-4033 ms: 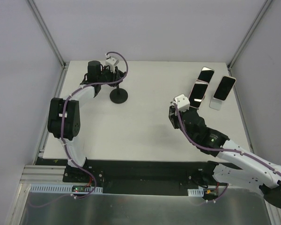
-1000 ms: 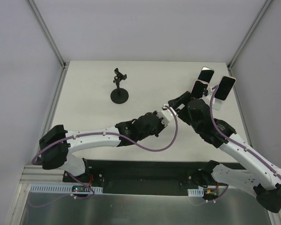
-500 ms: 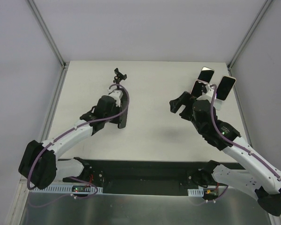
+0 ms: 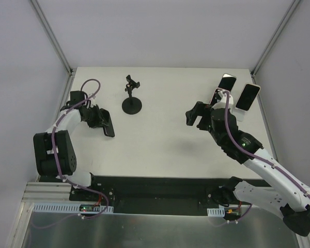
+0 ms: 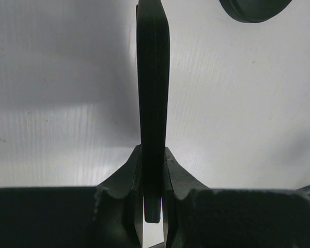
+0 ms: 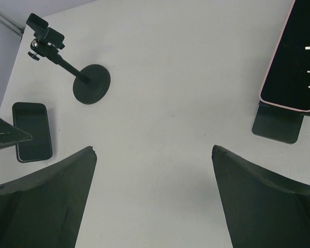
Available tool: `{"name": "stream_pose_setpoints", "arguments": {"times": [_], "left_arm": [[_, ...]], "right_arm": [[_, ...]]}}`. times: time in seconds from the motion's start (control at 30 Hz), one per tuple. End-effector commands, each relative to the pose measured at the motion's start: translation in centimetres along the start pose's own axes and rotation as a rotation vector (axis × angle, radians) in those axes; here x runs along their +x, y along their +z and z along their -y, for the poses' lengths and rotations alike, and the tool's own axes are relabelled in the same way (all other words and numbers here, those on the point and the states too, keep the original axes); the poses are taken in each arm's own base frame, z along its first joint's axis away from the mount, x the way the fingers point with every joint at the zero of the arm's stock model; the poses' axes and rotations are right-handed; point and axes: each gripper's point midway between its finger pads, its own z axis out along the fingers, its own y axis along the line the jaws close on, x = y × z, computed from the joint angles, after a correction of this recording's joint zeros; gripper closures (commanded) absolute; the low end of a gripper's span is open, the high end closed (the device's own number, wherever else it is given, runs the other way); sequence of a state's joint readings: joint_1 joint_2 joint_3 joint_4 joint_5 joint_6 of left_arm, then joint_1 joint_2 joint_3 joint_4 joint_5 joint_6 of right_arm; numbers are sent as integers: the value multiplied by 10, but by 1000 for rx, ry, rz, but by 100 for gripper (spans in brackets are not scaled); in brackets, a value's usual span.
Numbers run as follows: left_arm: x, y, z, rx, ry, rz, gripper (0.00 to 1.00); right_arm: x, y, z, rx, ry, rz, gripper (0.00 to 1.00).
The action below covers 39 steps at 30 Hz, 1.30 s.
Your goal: Remove the phone from the phone stand
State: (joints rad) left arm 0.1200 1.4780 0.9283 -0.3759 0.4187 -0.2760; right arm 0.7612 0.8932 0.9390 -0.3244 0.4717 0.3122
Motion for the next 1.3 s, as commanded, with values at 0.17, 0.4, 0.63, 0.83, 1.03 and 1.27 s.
{"name": "stream_pose_setpoints", "arguments": {"times": [0.17, 0.4, 0.63, 0.83, 1.03, 1.27], "left_arm": [[10, -5, -10, 120, -7, -220, 100], [18, 4, -37, 7, 6, -276, 80], [13, 4, -56, -98, 20, -285, 51], [8, 3, -59, -117, 25, -279, 41], [7, -1, -66, -171, 35, -264, 29], [7, -21, -45, -189, 56, -166, 23]], "right_arm": [[-24, -8, 0, -19, -45, 64, 4], [-26, -4, 5, -2, -63, 59, 4], [-21, 4, 0, -6, -74, 27, 4], [-18, 7, -1, -9, -77, 16, 4], [-15, 9, -2, -10, -72, 6, 4], [-18, 7, 0, -1, -73, 17, 4]]}}
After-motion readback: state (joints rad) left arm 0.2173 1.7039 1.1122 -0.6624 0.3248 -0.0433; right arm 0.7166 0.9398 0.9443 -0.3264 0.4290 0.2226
